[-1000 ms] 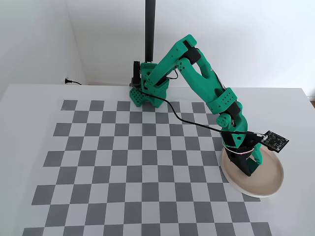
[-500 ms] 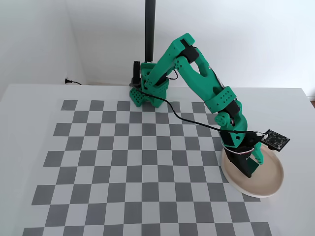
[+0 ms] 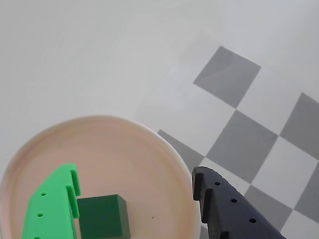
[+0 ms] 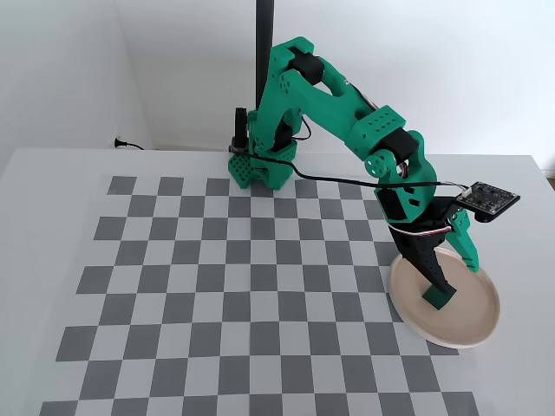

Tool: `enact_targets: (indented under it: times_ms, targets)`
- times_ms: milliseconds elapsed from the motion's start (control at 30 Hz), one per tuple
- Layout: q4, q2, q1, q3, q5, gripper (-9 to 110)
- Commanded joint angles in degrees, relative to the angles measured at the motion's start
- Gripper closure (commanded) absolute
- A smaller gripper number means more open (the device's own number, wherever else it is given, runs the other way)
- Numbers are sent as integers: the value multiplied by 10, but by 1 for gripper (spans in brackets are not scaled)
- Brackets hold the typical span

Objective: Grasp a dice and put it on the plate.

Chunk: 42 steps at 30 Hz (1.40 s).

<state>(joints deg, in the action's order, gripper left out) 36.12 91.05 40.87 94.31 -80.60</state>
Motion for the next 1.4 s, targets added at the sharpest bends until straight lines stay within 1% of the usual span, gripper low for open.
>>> enact_targets:
  times_ms: [0, 167, 367, 700, 800, 1033, 1367]
  targets:
    - [9, 113, -20, -13, 17, 88]
    - [-51, 226, -49, 133, 13, 96]
    - [-61, 331, -84, 243, 22, 106]
    - [-85, 498, -140, 414, 80, 106]
    - [-86, 523, -158, 444, 113, 106]
    - [-134, 587, -200, 539, 186, 106]
    - [-118, 725, -247, 639, 313, 106]
